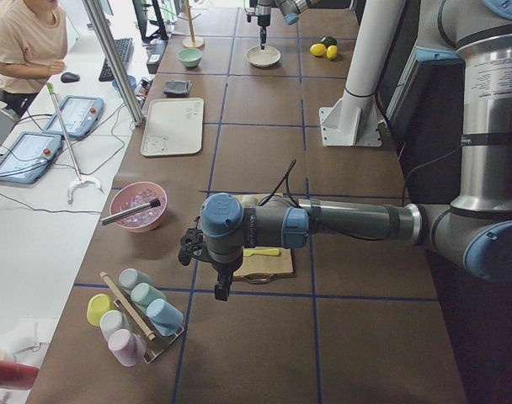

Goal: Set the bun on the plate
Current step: 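Reach the right gripper to the rim of the white plate and grip it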

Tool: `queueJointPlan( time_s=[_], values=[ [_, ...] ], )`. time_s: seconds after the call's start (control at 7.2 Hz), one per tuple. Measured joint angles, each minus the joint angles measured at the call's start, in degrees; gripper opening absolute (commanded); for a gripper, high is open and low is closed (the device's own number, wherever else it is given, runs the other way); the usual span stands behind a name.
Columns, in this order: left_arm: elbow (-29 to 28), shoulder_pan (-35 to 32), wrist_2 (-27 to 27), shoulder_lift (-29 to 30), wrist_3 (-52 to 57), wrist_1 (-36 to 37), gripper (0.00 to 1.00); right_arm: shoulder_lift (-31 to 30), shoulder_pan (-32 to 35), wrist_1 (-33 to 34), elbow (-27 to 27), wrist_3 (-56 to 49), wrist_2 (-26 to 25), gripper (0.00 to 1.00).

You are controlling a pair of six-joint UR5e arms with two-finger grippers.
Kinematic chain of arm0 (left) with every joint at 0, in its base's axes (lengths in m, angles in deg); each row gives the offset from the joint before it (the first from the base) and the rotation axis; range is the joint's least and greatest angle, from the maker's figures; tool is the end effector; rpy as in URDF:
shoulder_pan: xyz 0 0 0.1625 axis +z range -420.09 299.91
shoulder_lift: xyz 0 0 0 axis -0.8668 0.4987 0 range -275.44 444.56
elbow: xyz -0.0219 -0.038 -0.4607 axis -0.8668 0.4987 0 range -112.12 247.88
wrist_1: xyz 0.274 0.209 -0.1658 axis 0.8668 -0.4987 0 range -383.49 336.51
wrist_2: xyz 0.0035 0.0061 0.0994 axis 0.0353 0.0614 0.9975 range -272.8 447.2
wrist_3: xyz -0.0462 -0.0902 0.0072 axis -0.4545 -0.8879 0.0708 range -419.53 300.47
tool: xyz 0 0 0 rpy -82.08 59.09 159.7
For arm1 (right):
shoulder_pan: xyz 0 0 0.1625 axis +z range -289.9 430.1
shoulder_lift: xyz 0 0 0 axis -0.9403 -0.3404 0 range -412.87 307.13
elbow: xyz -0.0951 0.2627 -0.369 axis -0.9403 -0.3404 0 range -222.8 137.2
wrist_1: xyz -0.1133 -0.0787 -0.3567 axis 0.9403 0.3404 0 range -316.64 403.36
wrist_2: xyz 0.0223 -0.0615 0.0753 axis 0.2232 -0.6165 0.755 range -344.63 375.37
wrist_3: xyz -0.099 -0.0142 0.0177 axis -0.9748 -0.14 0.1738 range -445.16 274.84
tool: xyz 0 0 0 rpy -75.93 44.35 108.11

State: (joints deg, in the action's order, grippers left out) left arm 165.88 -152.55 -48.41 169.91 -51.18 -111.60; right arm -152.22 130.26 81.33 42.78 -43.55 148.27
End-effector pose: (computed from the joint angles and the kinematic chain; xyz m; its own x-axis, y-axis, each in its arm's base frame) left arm -0.0787 -0.4187 0.6714 0.6985 0.1332 -0.7031 -0.0591 0.9899 0.1288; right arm -0.1421 -0.3767 0.7012 0.5778 -0.0935 0.8108 0.0094 0.9941 0.1080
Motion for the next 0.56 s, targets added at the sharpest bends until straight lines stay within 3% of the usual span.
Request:
queueJointPlan(
  time_s=[0.56],
  values=[
    [0.0, 0.0, 0.0, -0.05, 0.0, -0.03, 1.0, 0.37, -0.92, 0.0, 3.81, -0.63, 1.13, 0.0]
  ],
)
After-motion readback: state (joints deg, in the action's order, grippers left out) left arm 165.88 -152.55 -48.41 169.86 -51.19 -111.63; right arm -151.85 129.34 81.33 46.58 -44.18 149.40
